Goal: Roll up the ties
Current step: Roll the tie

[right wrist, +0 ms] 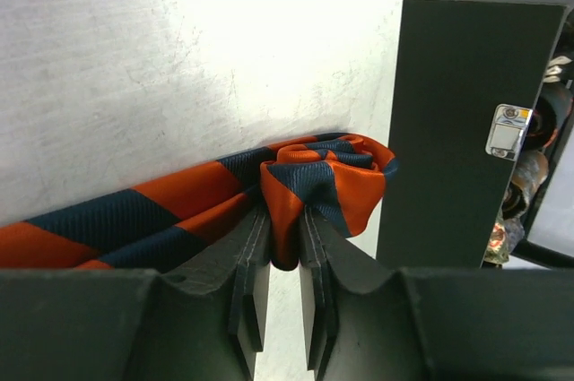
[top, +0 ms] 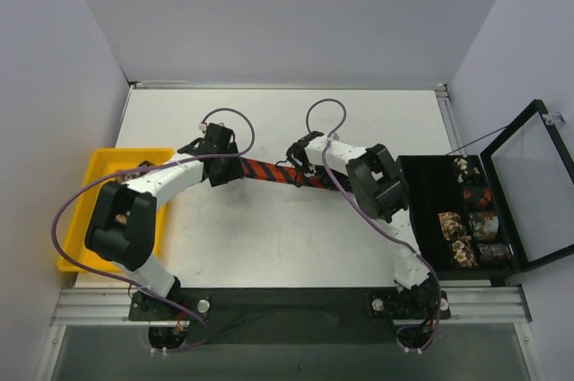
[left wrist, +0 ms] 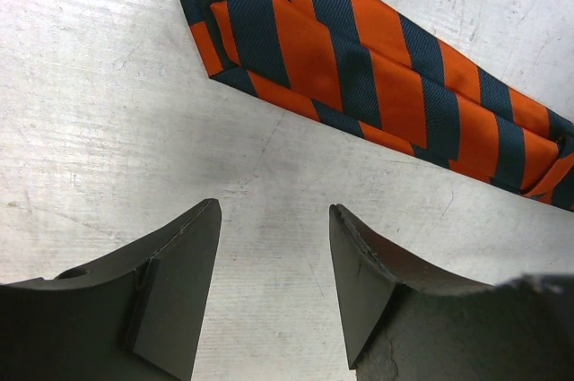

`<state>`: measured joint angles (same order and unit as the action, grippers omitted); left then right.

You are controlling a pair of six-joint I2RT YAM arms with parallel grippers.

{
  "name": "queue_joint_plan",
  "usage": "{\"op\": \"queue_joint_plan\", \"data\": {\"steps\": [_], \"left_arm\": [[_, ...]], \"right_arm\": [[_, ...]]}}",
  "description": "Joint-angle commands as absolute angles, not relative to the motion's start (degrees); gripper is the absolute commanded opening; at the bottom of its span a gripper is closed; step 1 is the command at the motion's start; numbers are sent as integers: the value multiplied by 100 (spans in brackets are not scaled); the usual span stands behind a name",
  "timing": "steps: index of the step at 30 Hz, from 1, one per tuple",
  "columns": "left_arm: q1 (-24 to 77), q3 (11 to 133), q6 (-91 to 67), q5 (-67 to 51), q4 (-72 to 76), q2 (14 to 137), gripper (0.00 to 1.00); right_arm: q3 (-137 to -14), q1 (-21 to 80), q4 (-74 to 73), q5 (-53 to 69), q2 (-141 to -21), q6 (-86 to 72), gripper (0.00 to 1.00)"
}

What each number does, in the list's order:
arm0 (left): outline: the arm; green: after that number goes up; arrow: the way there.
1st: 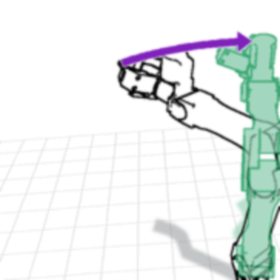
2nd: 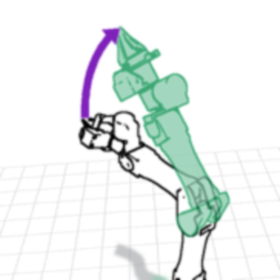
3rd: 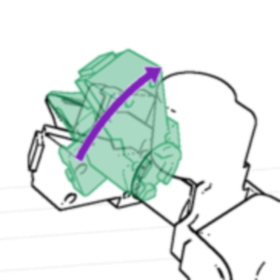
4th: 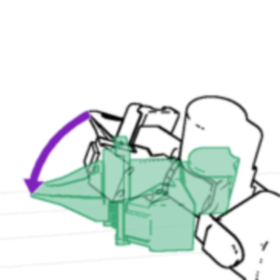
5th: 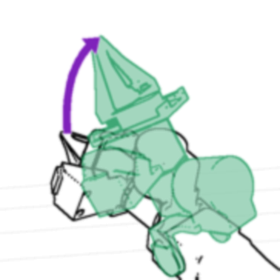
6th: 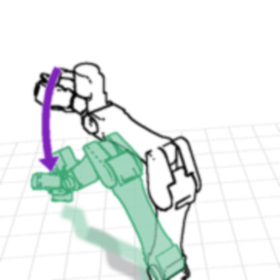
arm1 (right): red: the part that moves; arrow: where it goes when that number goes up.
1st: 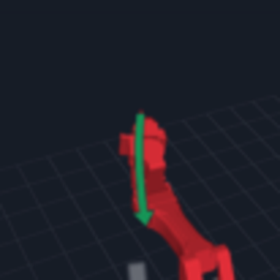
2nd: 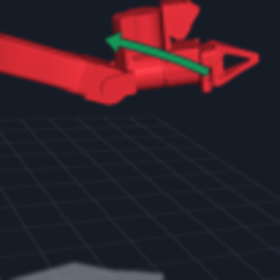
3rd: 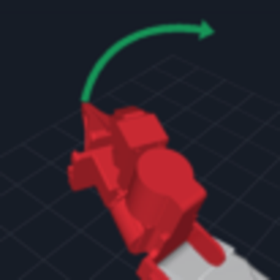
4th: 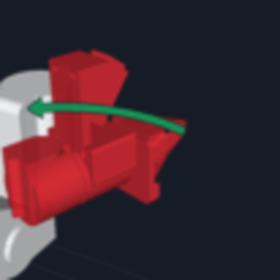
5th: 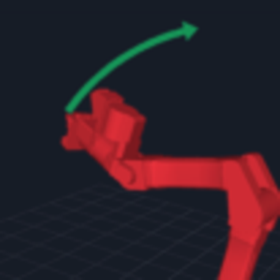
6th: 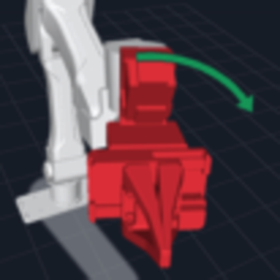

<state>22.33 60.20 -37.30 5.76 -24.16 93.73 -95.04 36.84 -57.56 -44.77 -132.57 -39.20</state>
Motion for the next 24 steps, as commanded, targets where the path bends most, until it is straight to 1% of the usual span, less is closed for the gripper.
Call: {"op": "queue_joint_plan", "data": {"steps": [1, 9, 17, 19, 24], "left_arm": [[2197, 6029, -3771, 633, -2276, 9132, 63], [2197, 6064, -3771, 642, -2276, 9176, 63], [2197, 6108, -3771, 650, -2250, 9211, 63], [2197, 6117, -3771, 659, -2259, 9228, 62], [2197, 6117, -3771, 677, -2241, 9229, 63]], "right_arm": [[-9247, 3718, -5301, -3815, -12876, -3885, 19], [-8886, 3727, -4957, -3568, -12507, -3586, 22], [-9070, 3805, -4948, -3437, -11918, -3340, 26], [-9123, 3814, -4948, -3367, -11848, -3279, 31], [-9202, 3823, -4957, -3182, -11795, -3234, 33]]}}
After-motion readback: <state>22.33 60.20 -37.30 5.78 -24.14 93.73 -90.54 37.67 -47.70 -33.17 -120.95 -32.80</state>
